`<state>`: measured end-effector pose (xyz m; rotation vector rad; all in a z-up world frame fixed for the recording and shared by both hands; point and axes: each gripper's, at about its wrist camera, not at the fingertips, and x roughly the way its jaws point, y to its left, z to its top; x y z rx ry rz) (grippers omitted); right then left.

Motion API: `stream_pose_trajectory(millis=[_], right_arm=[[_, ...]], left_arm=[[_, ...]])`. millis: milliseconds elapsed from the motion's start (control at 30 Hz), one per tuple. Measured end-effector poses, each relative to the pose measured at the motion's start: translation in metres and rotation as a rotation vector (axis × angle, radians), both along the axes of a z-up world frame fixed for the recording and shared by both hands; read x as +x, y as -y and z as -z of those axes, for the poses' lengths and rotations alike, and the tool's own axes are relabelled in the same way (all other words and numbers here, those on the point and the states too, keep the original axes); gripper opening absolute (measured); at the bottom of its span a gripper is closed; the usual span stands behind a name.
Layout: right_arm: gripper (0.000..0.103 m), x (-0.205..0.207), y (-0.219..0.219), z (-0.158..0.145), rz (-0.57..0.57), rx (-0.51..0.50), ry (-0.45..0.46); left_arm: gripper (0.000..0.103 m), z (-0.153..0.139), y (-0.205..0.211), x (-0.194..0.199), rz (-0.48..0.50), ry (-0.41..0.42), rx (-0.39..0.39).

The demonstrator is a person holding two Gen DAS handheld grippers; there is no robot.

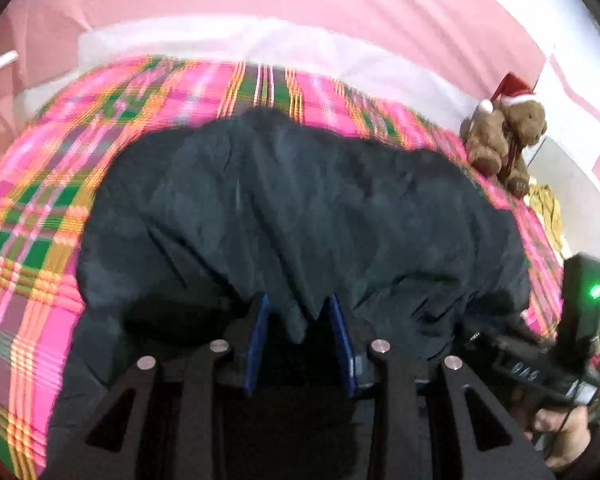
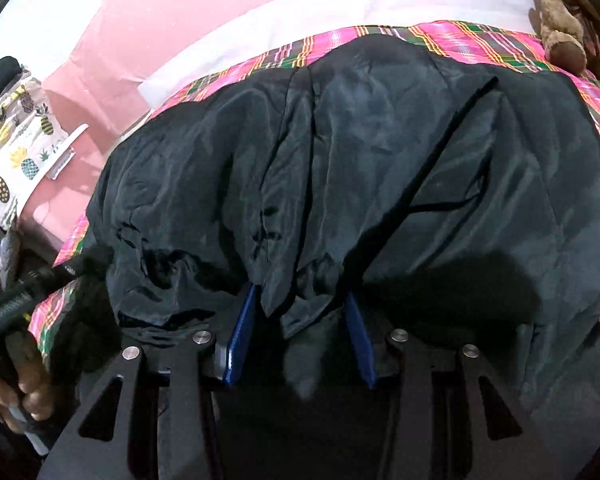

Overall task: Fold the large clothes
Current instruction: 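Lift the hem with both tools and fold it toward the hood, then lay the folded hem onto the jacket body and open both tools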

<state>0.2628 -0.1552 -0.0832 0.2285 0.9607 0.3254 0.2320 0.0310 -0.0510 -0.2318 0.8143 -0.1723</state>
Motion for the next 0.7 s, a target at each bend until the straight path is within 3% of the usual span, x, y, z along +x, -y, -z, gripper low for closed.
stream_pose_trajectory(millis=[167,233,267,300,367,533,700], right_arm=[[0.045,-0.002,-0.001,-0.003,-0.008,-0.018,0.000],[0.045,-0.006,-0.003,-0.005,-0.017,-0.026,0.006],[0.045,-0.008,-0.003,-0.006,-0.023,-0.025,0.010],[0.045,-0.010,0.000,-0.009,-0.030,-0.020,0.016],[0.045,-0.010,0.000,-0.012,-0.036,-0.017,0.020],[0.045,-0.015,0.001,-0.015,-0.047,-0.031,0.032],[0.045,-0.020,0.007,-0.073,-0.027,-0.100,0.212]], left_arm=[[0.035,-0.026,0.003,0.025,-0.022,0.084,0.028],[0.035,-0.013,0.001,0.044,-0.045,0.061,0.079],[0.035,0.004,-0.002,0.054,-0.067,0.009,0.097],[0.036,0.018,-0.006,0.059,-0.066,-0.014,0.087],[0.036,0.032,-0.009,0.056,-0.052,0.016,0.095],[0.036,0.036,-0.009,0.054,-0.053,0.032,0.098],[0.036,0.029,-0.011,0.055,-0.035,0.019,0.085]])
